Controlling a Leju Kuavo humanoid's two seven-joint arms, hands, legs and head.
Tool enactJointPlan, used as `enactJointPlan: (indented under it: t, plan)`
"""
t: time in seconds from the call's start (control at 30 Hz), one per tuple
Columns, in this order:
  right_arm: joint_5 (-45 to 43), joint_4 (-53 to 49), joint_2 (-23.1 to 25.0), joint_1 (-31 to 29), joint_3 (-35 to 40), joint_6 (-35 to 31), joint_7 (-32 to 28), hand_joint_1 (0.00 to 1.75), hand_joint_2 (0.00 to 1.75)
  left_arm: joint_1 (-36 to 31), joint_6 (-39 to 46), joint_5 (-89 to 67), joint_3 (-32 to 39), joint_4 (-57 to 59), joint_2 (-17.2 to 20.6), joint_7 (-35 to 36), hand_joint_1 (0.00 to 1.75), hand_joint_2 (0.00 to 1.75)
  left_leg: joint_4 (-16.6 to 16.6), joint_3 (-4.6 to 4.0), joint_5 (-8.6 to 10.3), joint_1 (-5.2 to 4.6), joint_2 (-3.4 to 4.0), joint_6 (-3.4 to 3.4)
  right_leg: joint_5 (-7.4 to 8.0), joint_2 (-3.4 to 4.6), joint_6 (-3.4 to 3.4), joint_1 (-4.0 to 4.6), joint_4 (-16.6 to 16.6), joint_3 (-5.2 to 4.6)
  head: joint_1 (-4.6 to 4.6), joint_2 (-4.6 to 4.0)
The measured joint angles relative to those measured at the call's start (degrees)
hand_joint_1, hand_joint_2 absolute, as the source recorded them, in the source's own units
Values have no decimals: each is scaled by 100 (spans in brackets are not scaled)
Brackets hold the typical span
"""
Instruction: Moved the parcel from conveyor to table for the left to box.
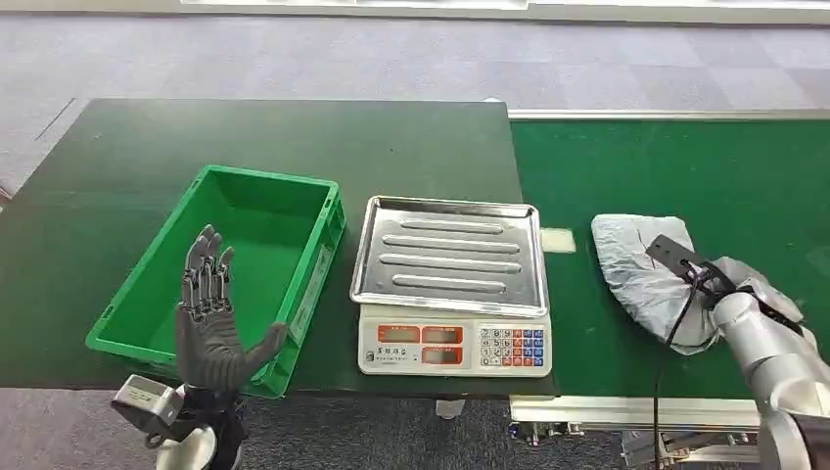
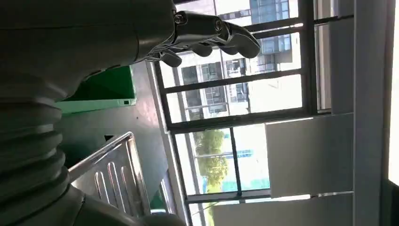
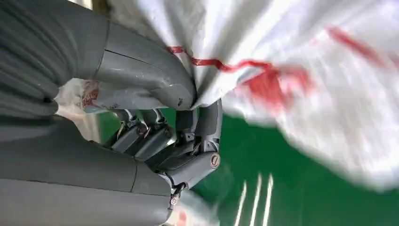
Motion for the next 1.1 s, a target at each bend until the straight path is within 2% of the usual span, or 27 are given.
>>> enactJointPlan:
  t: [0.1, 0.17, 0.3, 0.4, 0.53, 0.7, 0.77, 0.9, 1.1]
  plan:
    - [-605, -238, 131, -142, -466, -1479, -925, 175, 175, 133, 57, 2, 0, -219, 2, 9, 0, 175, 0, 2, 1, 1, -2, 0, 0, -5, 0, 0, 0, -5, -2, 0]
    - [-944, -527, 212, -154, -809, -2169, -1545, 175, 175, 177, 90, 2, 0, -301, 2, 11, 0, 175, 0, 1, 4, 2, -23, 0, -1, -26, -1, 2, 0, 0, -2, 0]
    - [-1556, -1317, 393, -34, -1360, -2838, -2557, 175, 175, 187, 195, 4, 0, -338, 2, -9, 0, 175, 0, -1, 5, 2, -28, -1, -1, -27, -1, 2, 1, 0, -2, 0]
    - [-1798, -2114, 579, 86, -1560, -2835, -2950, 175, 175, 150, 210, 13, 0, -332, 2, -41, 0, 175, 0, -1, 4, 2, -18, -2, -1, -9, -1, 2, 1, -5, 0, 0]
    - [-1711, -3060, 952, 131, -1543, -2671, -2978, 175, 175, 13, 216, 13, 0, -295, 2, -61, 0, 175, -2, 3, 5, 3, -2, -4, 0, -1, -2, 3, 3, -7, -2, 0]
    - [-1240, -3926, 1653, 22, -945, -1813, -2676, 175, 175, -234, 166, 11, -13, -214, 2, -76, 0, 175, -6, 13, 12, 7, 24, -15, 5, 31, -11, 7, 12, -14, -2, 0]
    - [-1083, -4039, 1926, -93, -513, -1501, -2609, 175, 175, -330, 140, 9, -20, -179, 2, -79, 0, 175, -6, 15, 13, 9, 34, -17, 8, 37, -15, 9, 14, -18, -2, 0]
    - [-889, -4046, 2480, -261, 176, -1314, -2565, 175, 175, -411, 138, 11, -20, -137, 2, -92, 0, 175, -6, 14, 18, 18, 30, -25, 7, 33, -18, 17, 17, -18, -2, 0]
    - [-860, -3873, 3003, -367, 833, -1014, -2576, 175, 175, -462, 135, 7, -17, -116, 2, -94, 0, 175, -6, 9, 17, 18, 17, -26, 0, 19, -25, 17, 17, -19, -2, 0]
